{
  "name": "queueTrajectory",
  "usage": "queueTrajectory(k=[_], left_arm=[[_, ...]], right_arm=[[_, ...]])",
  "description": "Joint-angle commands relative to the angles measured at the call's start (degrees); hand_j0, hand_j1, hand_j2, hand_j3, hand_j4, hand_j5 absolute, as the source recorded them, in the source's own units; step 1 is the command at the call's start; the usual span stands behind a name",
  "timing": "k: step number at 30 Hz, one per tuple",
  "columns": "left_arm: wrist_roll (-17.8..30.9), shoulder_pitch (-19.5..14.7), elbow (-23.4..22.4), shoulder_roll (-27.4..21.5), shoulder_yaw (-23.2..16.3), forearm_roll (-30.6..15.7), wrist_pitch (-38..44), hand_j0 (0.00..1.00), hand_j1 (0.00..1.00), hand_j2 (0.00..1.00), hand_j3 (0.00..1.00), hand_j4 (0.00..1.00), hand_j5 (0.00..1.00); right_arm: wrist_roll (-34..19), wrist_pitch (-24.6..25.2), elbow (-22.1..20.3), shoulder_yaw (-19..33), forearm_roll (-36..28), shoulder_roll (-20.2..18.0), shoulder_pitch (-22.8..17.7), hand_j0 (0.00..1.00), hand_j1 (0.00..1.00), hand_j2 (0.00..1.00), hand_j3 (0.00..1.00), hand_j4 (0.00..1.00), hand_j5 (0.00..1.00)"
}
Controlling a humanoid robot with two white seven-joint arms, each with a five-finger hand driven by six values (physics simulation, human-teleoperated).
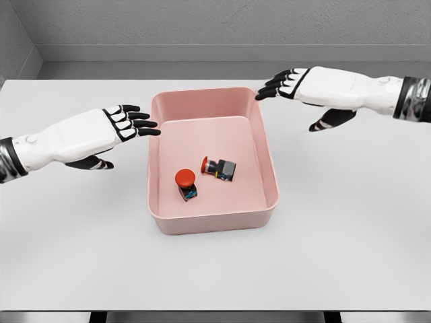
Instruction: Put the industrial switch in the basket with both arms
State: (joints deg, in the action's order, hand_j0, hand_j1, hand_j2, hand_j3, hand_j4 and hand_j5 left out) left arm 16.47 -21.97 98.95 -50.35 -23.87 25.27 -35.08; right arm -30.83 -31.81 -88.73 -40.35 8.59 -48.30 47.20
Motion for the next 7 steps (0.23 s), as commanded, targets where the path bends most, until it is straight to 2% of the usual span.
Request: queueTrajectory(k=[1, 7], left_arm=[[-0.03, 0.0, 0.01, -0.02, -0.03, -0.4, 0.08, 1.0, 1.0, 1.0, 1.0, 1.0, 1.0], [-0.03, -0.09, 0.01, -0.02, -0.3, -0.4, 0.08, 1.0, 1.0, 1.0, 1.0, 1.0, 1.0]], right_arm=[[0.06, 0.17, 0.49, 0.63, -1.21, -1.36, 0.0, 1.0, 1.0, 1.0, 1.0, 1.0, 1.0], [0.06, 0.17, 0.66, 0.71, -1.3, -1.89, 0.0, 1.0, 1.0, 1.0, 1.0, 1.0, 1.0]])
